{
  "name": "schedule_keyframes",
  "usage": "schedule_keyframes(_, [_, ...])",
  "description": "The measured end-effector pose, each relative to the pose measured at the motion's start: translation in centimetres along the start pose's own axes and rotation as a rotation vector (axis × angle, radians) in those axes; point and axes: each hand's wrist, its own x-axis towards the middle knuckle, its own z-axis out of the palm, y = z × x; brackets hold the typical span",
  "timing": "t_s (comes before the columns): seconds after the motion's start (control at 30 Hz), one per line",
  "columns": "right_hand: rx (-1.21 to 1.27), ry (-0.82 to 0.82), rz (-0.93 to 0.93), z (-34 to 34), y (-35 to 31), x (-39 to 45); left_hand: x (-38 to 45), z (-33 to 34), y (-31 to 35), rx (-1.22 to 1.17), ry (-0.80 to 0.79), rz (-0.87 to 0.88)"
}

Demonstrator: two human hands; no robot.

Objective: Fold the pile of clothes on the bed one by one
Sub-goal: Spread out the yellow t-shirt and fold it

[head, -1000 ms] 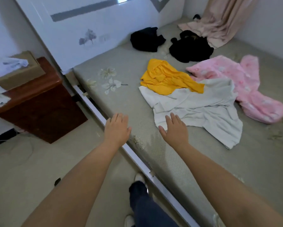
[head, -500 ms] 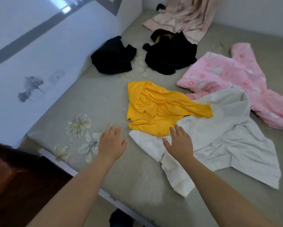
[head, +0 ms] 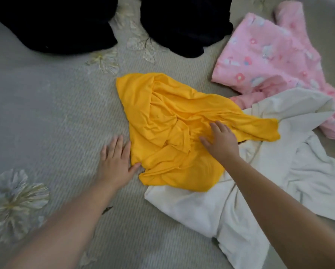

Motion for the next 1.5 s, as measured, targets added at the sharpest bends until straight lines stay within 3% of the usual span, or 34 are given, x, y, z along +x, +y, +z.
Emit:
schedule_keyframes(0.1, [0.038,0.011,-0.023,2.9,-3.3,0.1,0.1,1.3,-0.7,-0.088,0.073,0.049])
schedule_keyframes(0.23, [0.032,0.061,0.023,5.4,-6.1,-1.0,0.6,1.6,-0.9,-0.090,0.044,0.091])
schedule_keyframes(0.37, [0.276,0.345,-0.211,3.5,-5.7,-3.5,0.4,1.5,-1.2,-0.130,0.013,0.113])
schedule_keyframes(0.43, [0.307,0.400,-0.243,2.3,-3.9,-6.0,0.3,1.5,-1.3,-0.205,0.019,0.129])
schedule_keyframes(0.57, [0.398,0.245,-0.085,1.7,0.0,-12.4,-0.4,0.9,-1.5,-0.213,0.012,0.240])
schedule_keyframes(0.73, [0.430,-0.081,-0.278,3.2,2.5,-20.6,-2.5,0.0,2.7,-0.211,0.280,0.619])
schedule_keyframes(0.8, [0.413,-0.270,-0.314,3.9,3.5,-23.3,-4.1,0.5,5.2,-0.081,0.221,0.730])
schedule_keyframes(0.83, [0.377,-0.363,-0.307,4.2,4.2,-24.3,-5.1,0.5,6.5,0.002,0.101,0.732])
schedule_keyframes(0.93, [0.325,-0.493,-0.211,5.2,6.6,-27.1,-7.8,1.5,8.0,0.036,-0.142,0.670])
schedule_keyframes(1.07, [0.437,-0.379,-0.031,4.1,9.8,-29.4,-12.7,0.4,6.5,-0.281,-0.117,0.587])
schedule_keyframes(1.13, [0.316,-0.457,-0.051,4.1,11.5,-30.1,-15.6,0.6,4.1,-0.191,-0.219,0.460])
schedule_keyframes(1.2, [0.099,-0.667,-0.089,4.6,12.9,-30.4,-18.1,1.6,1.6,0.016,-0.339,0.291])
schedule_keyframes(1.27, [-0.084,-0.828,-0.132,5.2,13.2,-30.6,-20.2,2.4,0.2,0.086,-0.346,0.133])
schedule_keyframes(1.37, [-0.249,-0.937,-0.159,6.7,12.8,-30.8,-22.5,3.5,0.0,-0.018,-0.215,-0.063])
schedule_keyframes(1.43, [-0.342,-0.940,-0.158,7.4,12.1,-30.7,-23.3,4.2,0.3,0.004,-0.209,-0.079])
schedule_keyframes(1.5, [-0.385,-0.924,-0.182,7.8,11.4,-30.3,-23.8,5.2,0.8,0.075,-0.299,-0.032])
